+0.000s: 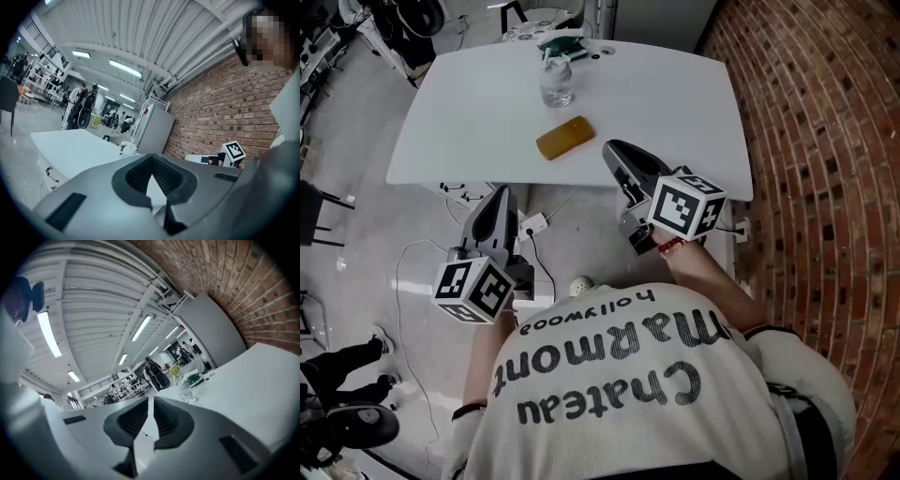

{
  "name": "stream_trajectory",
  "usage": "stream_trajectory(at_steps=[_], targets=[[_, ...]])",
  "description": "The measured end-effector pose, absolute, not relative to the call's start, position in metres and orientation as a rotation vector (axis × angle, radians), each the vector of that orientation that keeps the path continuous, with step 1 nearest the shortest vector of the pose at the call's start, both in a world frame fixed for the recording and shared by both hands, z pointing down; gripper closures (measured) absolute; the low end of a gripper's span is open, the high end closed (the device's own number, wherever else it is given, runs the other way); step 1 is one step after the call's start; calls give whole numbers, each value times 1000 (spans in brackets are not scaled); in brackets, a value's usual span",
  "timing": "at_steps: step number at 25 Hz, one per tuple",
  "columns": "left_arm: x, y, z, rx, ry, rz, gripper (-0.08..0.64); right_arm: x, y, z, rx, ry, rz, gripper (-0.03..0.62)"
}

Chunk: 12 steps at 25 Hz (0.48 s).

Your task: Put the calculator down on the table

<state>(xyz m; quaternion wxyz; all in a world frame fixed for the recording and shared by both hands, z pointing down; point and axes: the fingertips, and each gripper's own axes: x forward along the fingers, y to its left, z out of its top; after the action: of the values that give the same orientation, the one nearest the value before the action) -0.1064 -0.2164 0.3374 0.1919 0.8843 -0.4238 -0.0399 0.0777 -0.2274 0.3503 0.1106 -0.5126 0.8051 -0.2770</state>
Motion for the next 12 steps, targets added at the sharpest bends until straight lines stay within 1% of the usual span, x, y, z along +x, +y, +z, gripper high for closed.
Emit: stream_trajectory(at_steps=[4, 12], targets=[[-88, -191, 334, 2476, -1192, -154, 559, 101, -206, 345, -1495, 2334, -822, 601], [-66, -139, 325, 2479, -1208, -173, 560, 127, -155, 340, -1488, 2320, -844, 601]])
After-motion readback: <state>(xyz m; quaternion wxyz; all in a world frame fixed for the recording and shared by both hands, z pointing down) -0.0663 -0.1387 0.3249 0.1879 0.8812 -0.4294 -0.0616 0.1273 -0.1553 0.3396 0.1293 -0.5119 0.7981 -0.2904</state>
